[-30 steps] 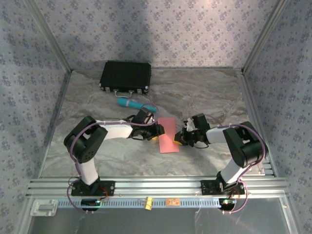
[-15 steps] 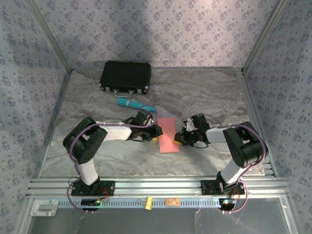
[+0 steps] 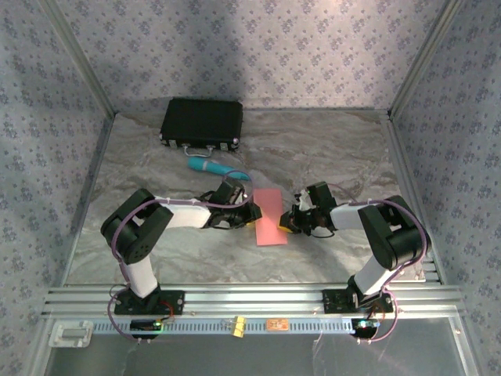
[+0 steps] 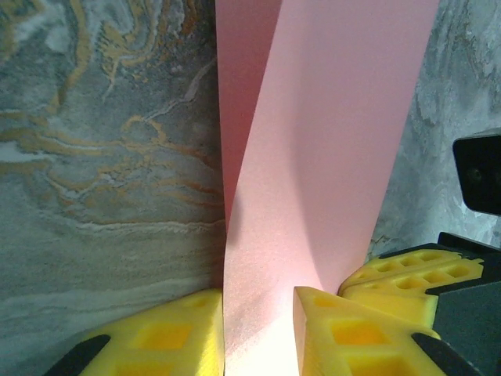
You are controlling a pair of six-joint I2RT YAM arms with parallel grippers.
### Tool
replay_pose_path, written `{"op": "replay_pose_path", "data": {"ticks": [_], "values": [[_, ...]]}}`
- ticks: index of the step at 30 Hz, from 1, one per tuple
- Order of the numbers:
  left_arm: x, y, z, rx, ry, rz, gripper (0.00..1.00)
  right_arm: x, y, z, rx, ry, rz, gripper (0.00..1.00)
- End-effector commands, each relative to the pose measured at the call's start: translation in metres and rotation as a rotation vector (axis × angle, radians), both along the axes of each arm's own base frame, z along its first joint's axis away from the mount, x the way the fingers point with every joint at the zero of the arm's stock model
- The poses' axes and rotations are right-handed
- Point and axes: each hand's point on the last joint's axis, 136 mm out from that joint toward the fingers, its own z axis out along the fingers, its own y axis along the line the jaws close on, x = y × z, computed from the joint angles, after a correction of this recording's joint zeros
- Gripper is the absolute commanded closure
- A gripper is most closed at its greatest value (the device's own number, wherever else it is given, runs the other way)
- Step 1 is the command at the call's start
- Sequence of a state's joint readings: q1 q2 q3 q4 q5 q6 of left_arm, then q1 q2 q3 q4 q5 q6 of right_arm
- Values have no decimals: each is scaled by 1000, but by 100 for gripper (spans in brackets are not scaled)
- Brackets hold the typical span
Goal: Fold a paper plane with a square sheet of paper (pick it up from the middle)
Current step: Third fold the triangle at the center of the table.
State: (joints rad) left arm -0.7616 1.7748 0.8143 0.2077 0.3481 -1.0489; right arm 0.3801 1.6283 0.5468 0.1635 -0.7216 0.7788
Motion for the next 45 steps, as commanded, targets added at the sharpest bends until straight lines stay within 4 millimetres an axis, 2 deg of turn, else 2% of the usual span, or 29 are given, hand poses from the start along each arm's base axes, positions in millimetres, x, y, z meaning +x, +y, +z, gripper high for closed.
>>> {"op": "replay_pose_path", "data": {"ticks": [1, 7, 17, 20, 27, 29, 31, 34, 37, 40, 42, 45], "values": [[-1, -2, 9, -16, -21, -1, 72, -5, -12, -24, -114, 50, -43, 93], [-1, -3, 13, -32, -23, 1, 79, -5, -12, -24, -112, 46, -43, 93], [1, 0, 18, -25, -31, 15, 83, -5, -11, -22, -105, 48, -40, 91], [1, -1, 19, -22, -35, 11, 88, -4, -11, -19, -98, 37, -40, 90], [2, 6, 18, -7, -35, 30, 96, 0, -7, 2, -66, -41, -15, 79], [3, 6, 19, -16, -16, 40, 97, 1, -9, 10, -83, -78, -12, 71], [4, 7, 22, -38, 12, 49, 98, 2, -15, 17, -153, -144, -6, 63], [6, 8, 31, -57, 16, 50, 98, 6, -33, 31, -326, -279, -12, 45], [5, 12, 32, -41, 35, 50, 97, 8, -35, 51, -366, -404, 10, 40], [5, 14, 34, -39, 53, 55, 97, 6, -30, 61, -402, -531, 65, 39], [6, 14, 35, -43, 56, 59, 97, 2, -20, 67, -438, -664, 142, 39], [7, 16, 34, -41, 66, 63, 97, -15, 7, 77, -484, -912, 324, 38]]}}
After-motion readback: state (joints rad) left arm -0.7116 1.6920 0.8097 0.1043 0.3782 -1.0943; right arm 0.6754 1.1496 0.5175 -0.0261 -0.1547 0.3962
